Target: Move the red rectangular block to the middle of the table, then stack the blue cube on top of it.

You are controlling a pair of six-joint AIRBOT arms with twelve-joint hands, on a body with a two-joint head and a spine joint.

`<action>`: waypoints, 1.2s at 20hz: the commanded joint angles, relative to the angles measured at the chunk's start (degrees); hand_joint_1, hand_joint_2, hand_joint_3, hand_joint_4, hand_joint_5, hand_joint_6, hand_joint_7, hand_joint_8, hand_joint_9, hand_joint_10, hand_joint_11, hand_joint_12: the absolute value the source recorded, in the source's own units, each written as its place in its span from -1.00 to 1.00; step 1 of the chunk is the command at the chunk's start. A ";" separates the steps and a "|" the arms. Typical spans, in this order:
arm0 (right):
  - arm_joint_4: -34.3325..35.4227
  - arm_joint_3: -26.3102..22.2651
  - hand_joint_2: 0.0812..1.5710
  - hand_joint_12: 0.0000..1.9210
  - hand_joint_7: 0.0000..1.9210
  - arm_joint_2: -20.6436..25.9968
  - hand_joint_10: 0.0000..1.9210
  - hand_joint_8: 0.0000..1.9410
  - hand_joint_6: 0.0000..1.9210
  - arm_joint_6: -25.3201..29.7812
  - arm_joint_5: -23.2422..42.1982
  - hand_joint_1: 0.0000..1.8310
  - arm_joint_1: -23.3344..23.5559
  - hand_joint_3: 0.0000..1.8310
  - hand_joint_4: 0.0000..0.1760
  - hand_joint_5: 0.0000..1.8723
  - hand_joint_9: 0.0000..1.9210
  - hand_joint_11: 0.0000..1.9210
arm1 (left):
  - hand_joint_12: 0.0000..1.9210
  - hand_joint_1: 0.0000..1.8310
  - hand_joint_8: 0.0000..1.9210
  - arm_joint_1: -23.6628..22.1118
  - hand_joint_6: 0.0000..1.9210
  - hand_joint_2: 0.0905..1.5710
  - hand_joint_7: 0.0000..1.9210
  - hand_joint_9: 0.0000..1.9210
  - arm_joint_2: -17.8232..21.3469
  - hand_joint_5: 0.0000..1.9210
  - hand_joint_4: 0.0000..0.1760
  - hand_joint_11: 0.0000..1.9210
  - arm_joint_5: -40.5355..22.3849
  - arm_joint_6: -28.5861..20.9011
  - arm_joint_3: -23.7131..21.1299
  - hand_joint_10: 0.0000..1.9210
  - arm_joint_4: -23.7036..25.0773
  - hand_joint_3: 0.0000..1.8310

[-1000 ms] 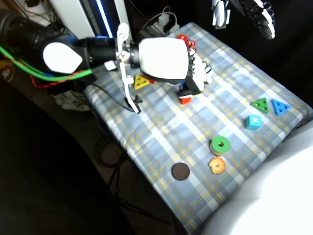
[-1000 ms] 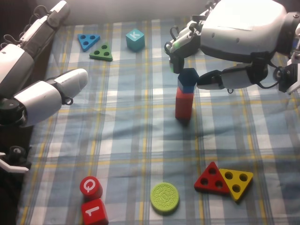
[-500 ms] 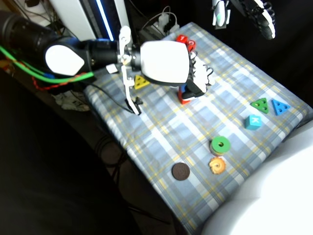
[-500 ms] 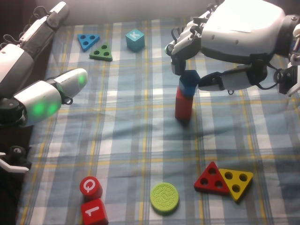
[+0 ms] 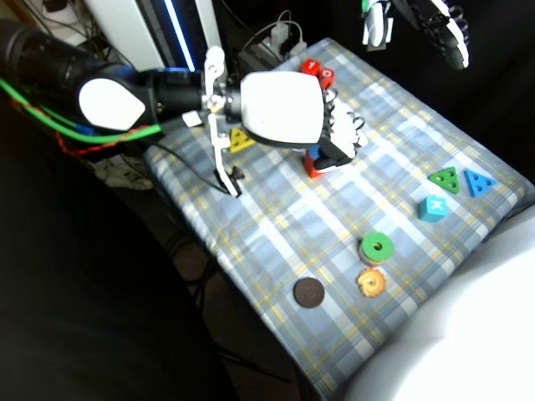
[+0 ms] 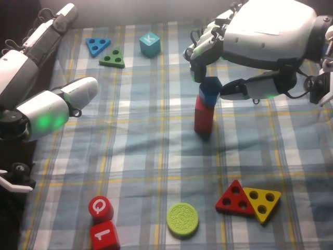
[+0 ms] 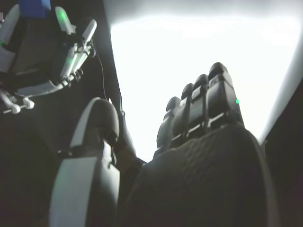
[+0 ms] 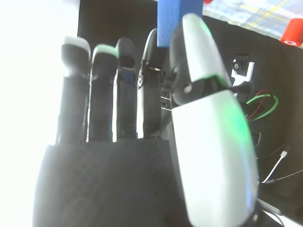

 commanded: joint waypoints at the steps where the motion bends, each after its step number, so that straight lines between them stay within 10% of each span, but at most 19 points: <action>1: 1.36 0.21 0.51 0.85 -0.26 -0.19 0.46 0.44 0.21 -0.22 6.14 0.29 0.46 -1.00 -1.00 -0.04 -0.39 -0.52 | -1.00 -0.23 -1.00 -0.30 -1.00 0.70 -1.00 -1.00 -0.27 -0.96 -0.50 -1.00 -6.57 -0.54 0.29 -1.00 1.68 -1.00; 9: 1.36 0.46 0.49 0.90 -0.16 -0.19 0.56 0.47 0.09 -0.22 6.43 0.32 0.46 -1.00 -1.00 -0.06 -0.28 -0.40 | -1.00 -0.22 -1.00 -0.30 -1.00 0.71 -1.00 -1.00 -0.40 -0.97 -0.25 -1.00 -6.46 -0.62 0.42 -1.00 1.68 -1.00; 24: 1.38 0.55 0.50 0.96 -0.18 -0.29 0.59 0.47 0.13 -0.22 6.45 0.30 0.46 -1.00 -1.00 -0.07 -0.39 -0.56 | -1.00 -0.24 -1.00 -0.29 -1.00 0.70 -1.00 -1.00 -0.43 -0.96 -0.40 -1.00 -6.43 -0.73 0.42 -1.00 1.67 -1.00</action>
